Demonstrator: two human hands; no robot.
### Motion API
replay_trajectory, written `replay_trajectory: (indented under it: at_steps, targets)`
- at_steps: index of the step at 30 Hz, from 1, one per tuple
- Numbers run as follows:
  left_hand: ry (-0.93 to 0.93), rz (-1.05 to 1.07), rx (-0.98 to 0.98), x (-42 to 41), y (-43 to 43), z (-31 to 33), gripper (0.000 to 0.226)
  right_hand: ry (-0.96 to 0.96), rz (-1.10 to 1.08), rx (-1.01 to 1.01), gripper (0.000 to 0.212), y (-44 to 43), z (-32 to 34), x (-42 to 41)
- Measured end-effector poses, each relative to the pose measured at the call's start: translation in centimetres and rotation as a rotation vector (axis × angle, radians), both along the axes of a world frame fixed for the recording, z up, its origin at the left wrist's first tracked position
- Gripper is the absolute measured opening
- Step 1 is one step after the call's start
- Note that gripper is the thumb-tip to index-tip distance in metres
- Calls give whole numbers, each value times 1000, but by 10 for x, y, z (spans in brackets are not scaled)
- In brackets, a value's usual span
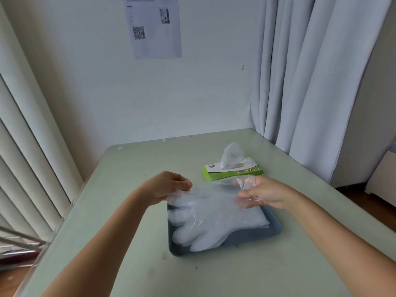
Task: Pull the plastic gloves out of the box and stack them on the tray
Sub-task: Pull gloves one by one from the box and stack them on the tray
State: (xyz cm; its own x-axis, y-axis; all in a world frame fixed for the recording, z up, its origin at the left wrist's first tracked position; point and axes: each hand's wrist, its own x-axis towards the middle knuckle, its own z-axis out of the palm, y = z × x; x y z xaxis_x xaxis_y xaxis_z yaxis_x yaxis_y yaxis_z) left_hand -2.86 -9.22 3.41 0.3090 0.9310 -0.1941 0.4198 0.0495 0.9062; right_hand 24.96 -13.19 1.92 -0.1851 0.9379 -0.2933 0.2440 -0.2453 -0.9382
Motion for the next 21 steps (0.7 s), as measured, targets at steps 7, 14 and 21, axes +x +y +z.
replay_trajectory:
  at_steps: [7,14,21]
  targets:
    - [576,134,330,15,-3,-28,27,-120,-47,14,50,-2,-40,-10]
    - [549,-69,762,77,-64,-47,44,-92,-72,109,51,-10,-43,-14]
    - [833,-465,536,78,-63,-83,53,-185,-64,119,14,-1,-41,3]
